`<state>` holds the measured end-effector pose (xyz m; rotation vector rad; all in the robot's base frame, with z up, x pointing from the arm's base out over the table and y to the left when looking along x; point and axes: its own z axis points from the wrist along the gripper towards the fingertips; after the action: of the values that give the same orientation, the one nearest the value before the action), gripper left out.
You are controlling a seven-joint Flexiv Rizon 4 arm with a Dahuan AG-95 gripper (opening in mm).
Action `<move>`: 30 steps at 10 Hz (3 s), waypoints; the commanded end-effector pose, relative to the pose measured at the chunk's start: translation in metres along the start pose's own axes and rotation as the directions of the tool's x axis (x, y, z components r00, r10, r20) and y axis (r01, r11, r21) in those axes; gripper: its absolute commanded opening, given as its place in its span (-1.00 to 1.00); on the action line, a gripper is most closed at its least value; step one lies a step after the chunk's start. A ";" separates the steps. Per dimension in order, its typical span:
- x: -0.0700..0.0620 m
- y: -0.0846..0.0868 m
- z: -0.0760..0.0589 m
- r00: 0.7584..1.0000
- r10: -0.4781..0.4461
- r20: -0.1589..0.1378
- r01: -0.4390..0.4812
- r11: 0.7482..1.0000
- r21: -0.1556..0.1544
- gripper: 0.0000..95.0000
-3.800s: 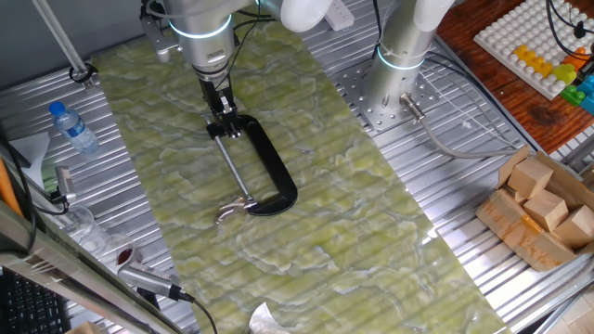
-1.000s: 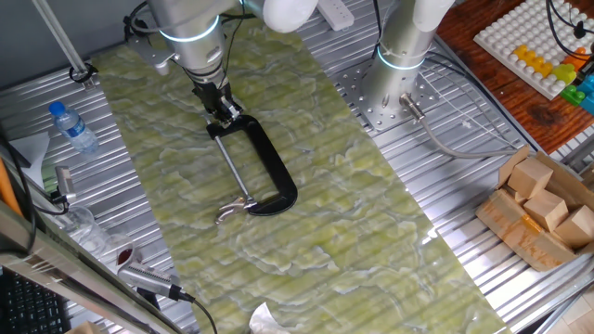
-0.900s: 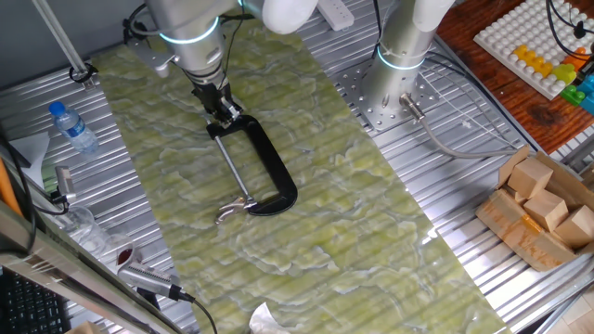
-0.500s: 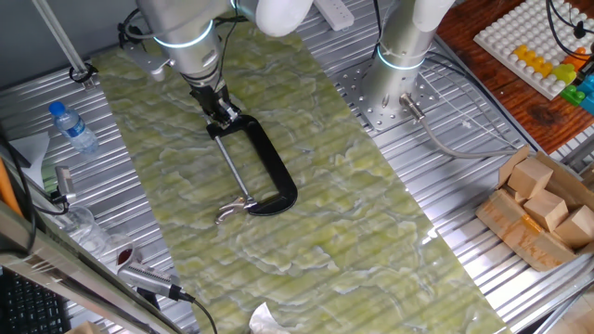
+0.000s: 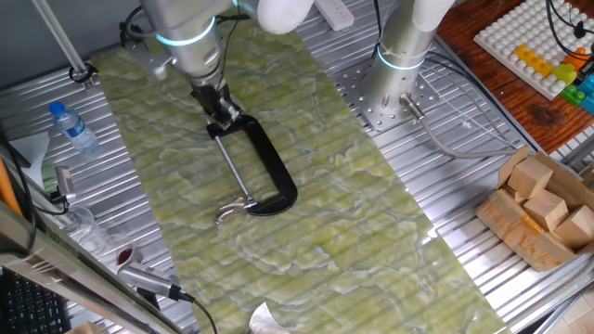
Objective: Turn on the water tap
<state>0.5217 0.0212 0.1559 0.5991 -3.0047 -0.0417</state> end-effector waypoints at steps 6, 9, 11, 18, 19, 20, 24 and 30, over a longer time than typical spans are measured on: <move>-0.091 0.065 0.036 1.000 -0.004 0.000 0.004 1.000 0.014 -1.00; -0.106 0.075 0.050 0.999 -0.036 0.009 0.036 0.999 0.018 -1.00; -0.112 0.077 0.058 0.999 -0.036 0.013 0.036 0.999 0.018 -1.00; -0.121 0.106 0.072 0.998 0.053 0.029 -0.053 0.999 -0.007 -1.00; -0.122 0.111 0.074 0.997 0.078 0.030 -0.078 0.997 -0.013 -1.00; -0.122 0.115 0.076 0.995 0.099 0.032 -0.099 0.995 -0.016 -1.00; -0.117 0.131 0.082 0.990 0.139 0.035 -0.139 0.990 -0.015 -1.00; -0.108 0.139 0.091 0.985 0.165 0.042 -0.164 0.986 -0.024 -1.00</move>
<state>0.5593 0.1917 0.0637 0.3479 -3.0809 -0.0793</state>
